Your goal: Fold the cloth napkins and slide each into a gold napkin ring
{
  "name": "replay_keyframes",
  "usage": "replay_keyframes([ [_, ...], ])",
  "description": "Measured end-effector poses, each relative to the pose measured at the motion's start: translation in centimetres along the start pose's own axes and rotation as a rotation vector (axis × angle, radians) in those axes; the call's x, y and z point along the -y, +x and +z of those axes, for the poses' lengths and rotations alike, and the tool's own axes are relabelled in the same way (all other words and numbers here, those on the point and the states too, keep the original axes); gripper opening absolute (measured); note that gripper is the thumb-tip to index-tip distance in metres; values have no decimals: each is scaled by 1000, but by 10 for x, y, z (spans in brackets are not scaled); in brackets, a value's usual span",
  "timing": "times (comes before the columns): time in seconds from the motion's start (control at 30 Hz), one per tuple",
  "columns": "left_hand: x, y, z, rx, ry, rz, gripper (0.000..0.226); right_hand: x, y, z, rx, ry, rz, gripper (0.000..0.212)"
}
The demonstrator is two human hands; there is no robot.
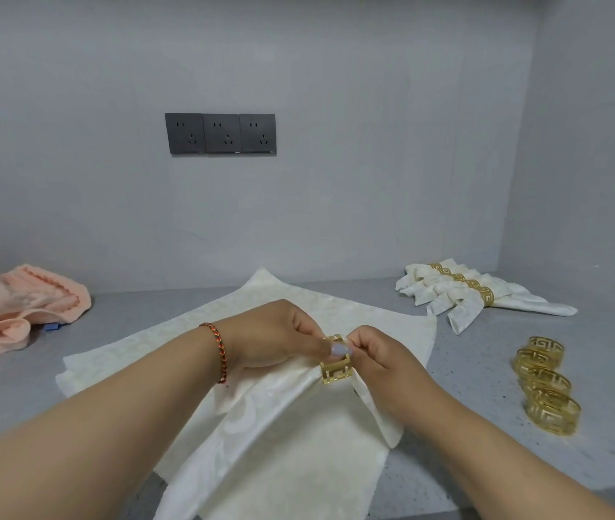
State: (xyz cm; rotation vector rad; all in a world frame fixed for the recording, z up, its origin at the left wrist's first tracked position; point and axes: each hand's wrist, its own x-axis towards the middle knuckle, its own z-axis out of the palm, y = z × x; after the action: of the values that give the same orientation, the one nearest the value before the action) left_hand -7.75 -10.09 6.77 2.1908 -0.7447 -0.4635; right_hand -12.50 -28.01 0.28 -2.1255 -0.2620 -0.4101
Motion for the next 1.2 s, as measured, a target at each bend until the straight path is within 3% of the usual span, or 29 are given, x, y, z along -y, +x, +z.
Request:
replay_keyframes([
  [0.43, 18, -7, -20, -23, 43, 66, 54, -8, 6, -28, -73, 102, 69, 30],
  [0.57, 23, -6, -18, -23, 34, 72, 65, -6, 5, -28, 12, 29, 93, 34],
  [0.73, 24, -7, -14, -3, -16, 55, 62, 5, 2, -22, 119, 385, 223, 33],
  [0.8, 24, -9, -12, 22, -54, 51, 53, 7, 2, -18, 89, 514, 244, 22],
  [1.0, 34, -15, -15, 26, -279, 12, 40, 0, 7, -17, -36, 440, 222, 22],
  [1.1, 36, -17, -12, -28, -338, -16, 40, 0, 7, -16, -104, 377, 196, 32],
  [1.2, 33, -16, -5, -111, -241, -33, 38, -1, 7, -13, -188, 294, 167, 53],
])
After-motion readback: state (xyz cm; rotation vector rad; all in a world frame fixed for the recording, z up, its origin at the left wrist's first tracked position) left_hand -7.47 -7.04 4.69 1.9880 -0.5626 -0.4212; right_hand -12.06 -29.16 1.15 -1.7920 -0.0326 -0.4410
